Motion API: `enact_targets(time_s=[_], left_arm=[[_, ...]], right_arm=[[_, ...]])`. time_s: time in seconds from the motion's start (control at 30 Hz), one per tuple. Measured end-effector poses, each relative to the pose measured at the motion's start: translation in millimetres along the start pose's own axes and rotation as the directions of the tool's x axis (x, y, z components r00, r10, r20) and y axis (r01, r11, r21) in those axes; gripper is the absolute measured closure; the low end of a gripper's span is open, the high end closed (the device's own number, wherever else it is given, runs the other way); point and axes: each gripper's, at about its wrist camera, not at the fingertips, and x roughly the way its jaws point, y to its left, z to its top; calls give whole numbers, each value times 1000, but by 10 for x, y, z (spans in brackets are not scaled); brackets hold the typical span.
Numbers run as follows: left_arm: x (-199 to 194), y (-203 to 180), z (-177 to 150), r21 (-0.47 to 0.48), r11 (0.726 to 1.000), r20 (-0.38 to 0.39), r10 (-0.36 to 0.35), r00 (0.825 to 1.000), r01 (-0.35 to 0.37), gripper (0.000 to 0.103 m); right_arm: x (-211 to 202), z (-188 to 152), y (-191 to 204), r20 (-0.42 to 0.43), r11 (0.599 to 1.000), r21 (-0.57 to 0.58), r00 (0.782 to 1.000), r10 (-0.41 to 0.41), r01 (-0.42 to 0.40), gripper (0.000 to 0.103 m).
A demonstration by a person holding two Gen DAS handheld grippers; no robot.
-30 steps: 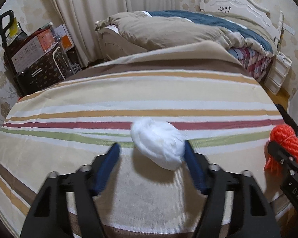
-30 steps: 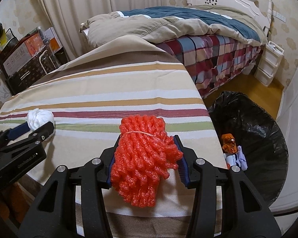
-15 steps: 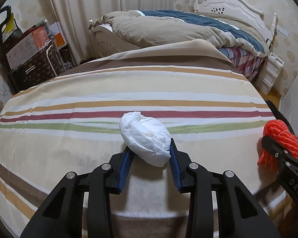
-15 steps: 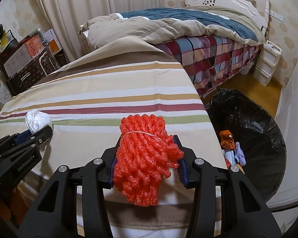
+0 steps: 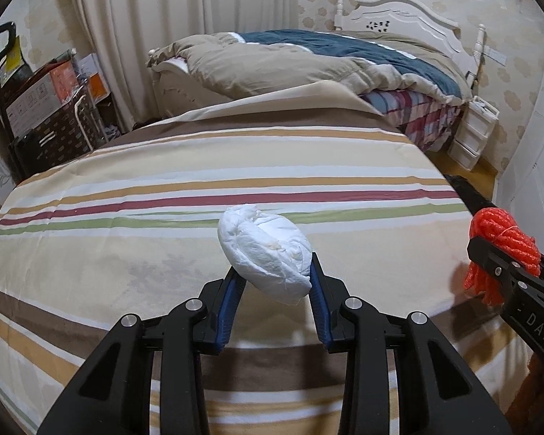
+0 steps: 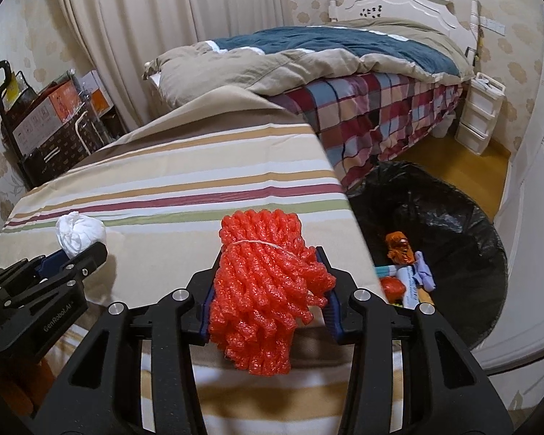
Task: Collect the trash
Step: 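Carry the red net and white bag over the bin and open both tools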
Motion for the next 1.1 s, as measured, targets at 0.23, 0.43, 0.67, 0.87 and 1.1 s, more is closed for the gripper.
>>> enact_targets(time_s=[0.23, 0.43, 0.67, 0.87, 1.1], left_arm=[[-132, -325, 24, 46, 998, 38, -54, 998, 52, 67], [-220, -699, 76, 108, 989, 61, -108, 992, 101, 66], [-228, -1120, 181, 168, 977, 86, -151, 985, 135, 66], [-171, -1406, 286, 201, 968, 96, -171, 981, 149, 66], [-63, -1726, 339, 235, 960, 98, -180, 979, 153, 66]], right_arm=[[-238, -48, -310, 38, 998, 49, 998, -47, 45, 60], [-397, -70, -629, 62, 991, 92, 993, -103, 97, 60], [-506, -45, -985, 86, 980, 134, 984, -157, 145, 60], [-505, -9, -1236, 94, 972, 155, 977, -190, 175, 60], [-412, 27, -1474, 88, 965, 186, 974, -206, 187, 59]])
